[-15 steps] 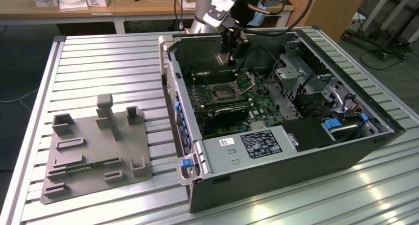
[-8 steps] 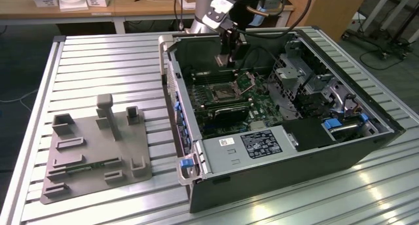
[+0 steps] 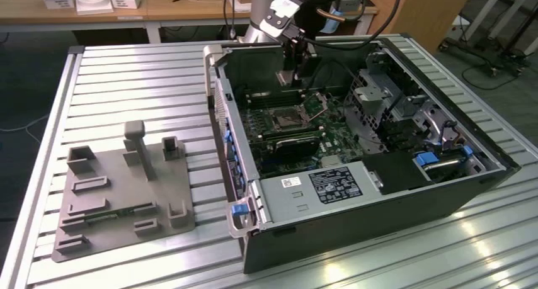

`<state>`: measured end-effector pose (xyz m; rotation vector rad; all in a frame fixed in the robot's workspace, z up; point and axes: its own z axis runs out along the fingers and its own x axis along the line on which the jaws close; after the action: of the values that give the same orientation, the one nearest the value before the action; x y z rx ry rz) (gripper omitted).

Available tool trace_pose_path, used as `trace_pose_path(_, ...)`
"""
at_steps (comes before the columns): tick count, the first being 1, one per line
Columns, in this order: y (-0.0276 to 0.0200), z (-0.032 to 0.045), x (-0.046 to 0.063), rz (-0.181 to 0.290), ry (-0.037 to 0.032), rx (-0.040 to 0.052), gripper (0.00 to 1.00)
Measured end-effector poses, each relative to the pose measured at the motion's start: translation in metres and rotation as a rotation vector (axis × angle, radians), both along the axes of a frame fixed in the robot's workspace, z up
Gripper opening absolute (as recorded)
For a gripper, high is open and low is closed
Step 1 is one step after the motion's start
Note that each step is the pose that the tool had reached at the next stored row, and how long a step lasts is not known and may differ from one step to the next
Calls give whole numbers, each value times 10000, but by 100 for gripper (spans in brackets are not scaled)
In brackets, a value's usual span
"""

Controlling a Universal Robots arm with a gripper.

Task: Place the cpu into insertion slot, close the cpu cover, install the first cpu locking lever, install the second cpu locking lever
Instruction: 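Place the cpu into insertion slot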

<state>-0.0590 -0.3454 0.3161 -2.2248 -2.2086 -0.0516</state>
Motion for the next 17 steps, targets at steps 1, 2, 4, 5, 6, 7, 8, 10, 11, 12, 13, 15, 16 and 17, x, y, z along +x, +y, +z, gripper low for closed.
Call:
trace_pose_path(1,0,0,0,0,0,0,54)
trace_pose_path(2,0,0,0,0,1,0,54)
trace_pose_path(4,3,-10,0,-1,-1,0,54)
trace_pose_path(5,7,-20,1,0,-1,0,54)
trace_pose_path(6,9,-33,3,1,0,-1,54)
trace_pose_path(7,12,-49,3,2,-1,-1,54)
trace_pose_path(8,16,-67,2,6,-1,-2,54)
trace_pose_path(10,25,-102,5,12,0,-3,54)
trace_pose_path(11,29,-120,7,12,0,-3,54)
trace_pose_path(12,33,-138,10,12,0,-2,54)
trace_pose_path(13,39,-158,14,11,1,-3,54)
trace_pose_path(15,55,-194,35,12,1,-3,54)
trace_pose_path(16,62,-212,46,12,0,-3,54)
trace_pose_path(17,69,-231,57,12,-1,-1,54)
